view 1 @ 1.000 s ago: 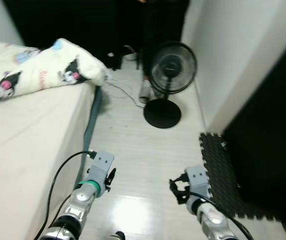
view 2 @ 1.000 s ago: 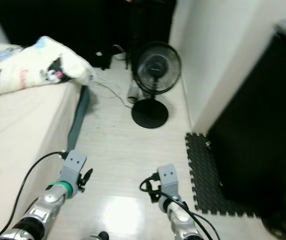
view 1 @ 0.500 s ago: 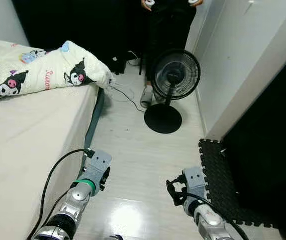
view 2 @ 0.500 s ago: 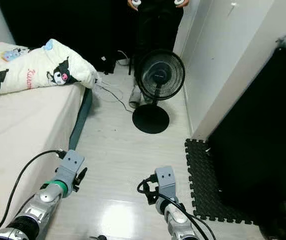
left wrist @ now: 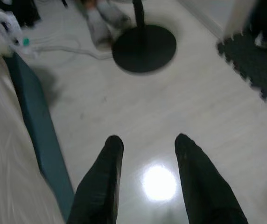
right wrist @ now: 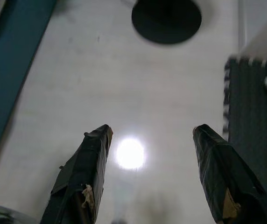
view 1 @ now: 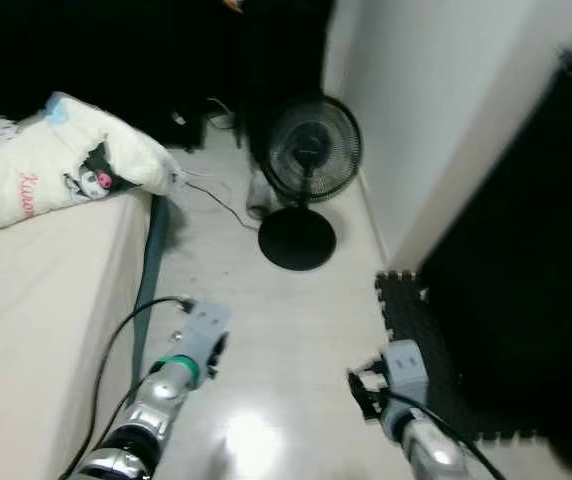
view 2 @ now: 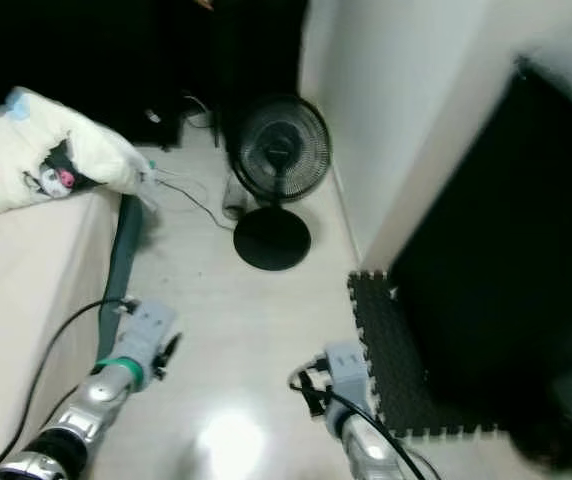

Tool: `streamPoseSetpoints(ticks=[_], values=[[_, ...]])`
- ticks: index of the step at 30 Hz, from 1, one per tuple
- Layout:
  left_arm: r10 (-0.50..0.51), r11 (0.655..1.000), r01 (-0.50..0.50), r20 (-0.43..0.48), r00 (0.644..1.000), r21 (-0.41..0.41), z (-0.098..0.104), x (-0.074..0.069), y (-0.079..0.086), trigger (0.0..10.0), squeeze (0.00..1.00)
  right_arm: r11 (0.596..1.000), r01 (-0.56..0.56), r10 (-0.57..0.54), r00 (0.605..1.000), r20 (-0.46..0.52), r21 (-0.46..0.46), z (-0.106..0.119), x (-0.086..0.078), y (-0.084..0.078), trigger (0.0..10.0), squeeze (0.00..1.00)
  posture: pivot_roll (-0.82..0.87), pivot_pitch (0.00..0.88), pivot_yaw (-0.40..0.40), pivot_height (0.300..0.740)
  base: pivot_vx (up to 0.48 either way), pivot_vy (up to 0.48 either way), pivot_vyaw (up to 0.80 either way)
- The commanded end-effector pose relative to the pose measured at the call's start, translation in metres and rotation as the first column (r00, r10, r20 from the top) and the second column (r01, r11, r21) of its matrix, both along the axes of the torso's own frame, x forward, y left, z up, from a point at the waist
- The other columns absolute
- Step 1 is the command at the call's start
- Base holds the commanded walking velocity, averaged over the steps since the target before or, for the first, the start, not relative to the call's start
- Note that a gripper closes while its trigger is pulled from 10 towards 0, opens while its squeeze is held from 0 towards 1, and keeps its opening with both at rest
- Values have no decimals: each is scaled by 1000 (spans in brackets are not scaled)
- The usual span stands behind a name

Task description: Clean up the room

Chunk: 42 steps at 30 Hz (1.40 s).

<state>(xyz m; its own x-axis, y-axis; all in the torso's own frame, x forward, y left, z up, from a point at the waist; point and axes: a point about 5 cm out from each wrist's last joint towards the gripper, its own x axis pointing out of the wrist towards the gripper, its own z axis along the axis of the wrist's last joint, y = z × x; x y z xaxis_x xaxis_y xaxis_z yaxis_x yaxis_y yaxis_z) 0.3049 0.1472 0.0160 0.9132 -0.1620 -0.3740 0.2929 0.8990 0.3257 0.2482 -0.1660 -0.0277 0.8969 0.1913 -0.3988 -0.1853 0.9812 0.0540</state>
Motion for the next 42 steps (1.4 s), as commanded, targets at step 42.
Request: streamPoseSetpoints(ticks=[42], values=[[17, 998, -23, -92, 996, -64, -16, -14, 4, 10000, 0, 999, 3, -2, 1000, -18, 38, -2, -1, 6, 10000, 0, 45, 30, 16, 740, 311, 0, 0]])
